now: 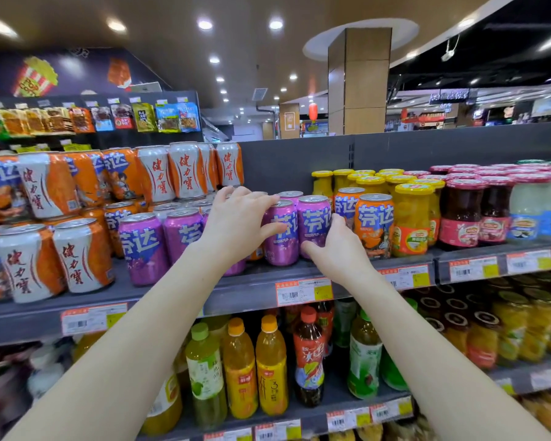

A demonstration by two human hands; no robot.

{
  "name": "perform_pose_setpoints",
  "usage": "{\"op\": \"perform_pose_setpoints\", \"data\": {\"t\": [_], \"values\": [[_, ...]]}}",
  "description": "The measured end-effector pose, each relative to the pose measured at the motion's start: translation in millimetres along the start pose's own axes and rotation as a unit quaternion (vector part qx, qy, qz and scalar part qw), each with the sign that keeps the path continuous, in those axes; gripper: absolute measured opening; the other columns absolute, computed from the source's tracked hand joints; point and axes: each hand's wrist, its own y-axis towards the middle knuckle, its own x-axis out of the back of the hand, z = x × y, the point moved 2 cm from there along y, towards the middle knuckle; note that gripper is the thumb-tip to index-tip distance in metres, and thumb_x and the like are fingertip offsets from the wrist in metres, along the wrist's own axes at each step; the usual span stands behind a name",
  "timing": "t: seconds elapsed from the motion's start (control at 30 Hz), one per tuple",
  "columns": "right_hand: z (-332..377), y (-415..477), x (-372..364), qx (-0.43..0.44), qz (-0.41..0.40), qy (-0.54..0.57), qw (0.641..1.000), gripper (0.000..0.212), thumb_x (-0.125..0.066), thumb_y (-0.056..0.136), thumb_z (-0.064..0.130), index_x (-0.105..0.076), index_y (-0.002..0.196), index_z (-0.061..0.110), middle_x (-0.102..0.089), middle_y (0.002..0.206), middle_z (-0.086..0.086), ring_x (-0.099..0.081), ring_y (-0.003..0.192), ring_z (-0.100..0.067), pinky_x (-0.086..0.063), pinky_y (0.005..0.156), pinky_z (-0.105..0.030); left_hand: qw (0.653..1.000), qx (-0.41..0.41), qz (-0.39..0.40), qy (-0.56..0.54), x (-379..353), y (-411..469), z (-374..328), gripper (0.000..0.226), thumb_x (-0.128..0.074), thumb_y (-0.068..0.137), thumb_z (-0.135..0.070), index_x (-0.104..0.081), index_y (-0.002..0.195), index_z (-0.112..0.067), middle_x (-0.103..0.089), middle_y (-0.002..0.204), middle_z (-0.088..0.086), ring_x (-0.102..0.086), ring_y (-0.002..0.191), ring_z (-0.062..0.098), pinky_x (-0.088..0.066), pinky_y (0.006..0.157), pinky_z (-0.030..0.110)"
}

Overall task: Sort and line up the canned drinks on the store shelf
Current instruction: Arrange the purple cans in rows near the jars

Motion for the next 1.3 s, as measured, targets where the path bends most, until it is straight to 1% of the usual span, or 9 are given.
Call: {"op": "perform_pose_setpoints", "data": {"t": [0.1,0.2,0.33,0.57,0.73,0.97,1.07,1.2,1.3], "values": [[3,-13,3,0.042,-0.073,-0.001,0.996,0.067,-0.072,0.089,0.032,-0.04,0.144,0.013,-0.053,0.133,-0.008,-0.054,0.121,-0.025,-0.05,0.098,-0.039,0.999,0.012,-0.017,-0.034,8,-11,10,0.07,-0.062,0.089,-0.065,-0.05,0.148,-0.03,-0.059,0.144,-0.003,-0.052,0.134,0.023,-0.027,0.117,0.047],[11,-25,6,0.119,-0.164,0.013,0.979,0.044,-0.071,0.09,0.023,-0.056,0.13,0.012,-0.058,0.119,-0.006,-0.055,0.109,-0.021,-0.05,0.093,-0.035,0.997,0.031,-0.058,-0.042,16,-23,27,0.056,-0.065,0.091,-0.055,-0.059,0.139,-0.026,-0.064,0.132,0.0,-0.057,0.123,0.026,-0.037,0.107,0.047],[27,-31,-10,0.168,-0.091,0.069,0.979,0.023,-0.072,0.089,0.019,-0.068,0.111,0.014,-0.068,0.099,0.002,-0.062,0.089,-0.01,-0.055,0.085,-0.03,0.991,0.087,-0.084,-0.058,26,-43,51,0.046,-0.067,0.09,-0.049,-0.065,0.129,-0.023,-0.065,0.125,0.005,-0.059,0.114,0.031,-0.045,0.099,0.05],[63,-35,-41,0.212,-0.004,0.102,0.972,0.04,-0.075,0.089,0.026,-0.067,0.125,0.011,-0.072,0.111,-0.002,-0.067,0.099,-0.015,-0.057,0.092,-0.035,0.985,0.149,-0.071,-0.054,42,-83,77,0.044,-0.07,0.091,-0.044,-0.066,0.128,-0.021,-0.064,0.128,0.008,-0.058,0.118,0.03,-0.046,0.098,0.047],[83,-38,-72,0.172,0.034,0.107,0.979,0.061,-0.082,0.083,0.038,-0.056,0.133,0.014,-0.066,0.121,-0.002,-0.062,0.111,-0.018,-0.054,0.093,-0.036,0.985,0.161,-0.058,-0.024,52,-110,97,0.043,-0.072,0.09,-0.038,-0.067,0.128,-0.019,-0.063,0.131,0.008,-0.057,0.12,0.03,-0.045,0.101,0.044],[96,-41,-94,0.109,-0.031,0.073,0.991,0.069,-0.084,0.078,0.042,-0.052,0.134,0.017,-0.057,0.122,-0.003,-0.057,0.112,-0.018,-0.047,0.083,-0.027,0.981,0.176,-0.075,-0.022,62,-137,143,0.042,-0.072,0.09,-0.038,-0.065,0.128,-0.019,-0.064,0.128,0.006,-0.06,0.116,0.03,-0.049,0.097,0.046],[101,-44,-95,0.073,-0.047,0.088,0.992,0.075,-0.087,0.073,0.042,-0.049,0.132,0.017,-0.055,0.126,-0.002,-0.058,0.114,-0.018,-0.056,0.088,-0.035,0.981,0.171,-0.084,-0.033,62,-146,164,0.041,-0.071,0.091,-0.038,-0.066,0.127,-0.02,-0.065,0.125,0.005,-0.06,0.115,0.03,-0.049,0.095,0.046],[111,-49,-98,0.04,-0.08,0.079,0.993,0.074,-0.088,0.069,0.039,-0.047,0.125,0.016,-0.054,0.122,-0.003,-0.057,0.112,-0.021,-0.057,0.088,-0.04,0.985,0.13,-0.098,-0.054,63,-151,184,0.039,-0.071,0.09,-0.039,-0.067,0.124,-0.02,-0.067,0.123,0.003,-0.061,0.115,0.026,-0.049,0.098,0.047],[115,-53,-100,0.016,-0.063,0.099,0.993,0.072,-0.087,0.07,0.037,-0.04,0.122,0.02,-0.054,0.12,-0.004,-0.059,0.111,-0.022,-0.057,0.09,-0.044,0.989,0.093,-0.107,-0.051,61,-147,187,0.043,-0.07,0.089,-0.044,-0.067,0.125,-0.022,-0.068,0.125,0.001,-0.06,0.12,0.024,-0.042,0.105,0.046]]}}
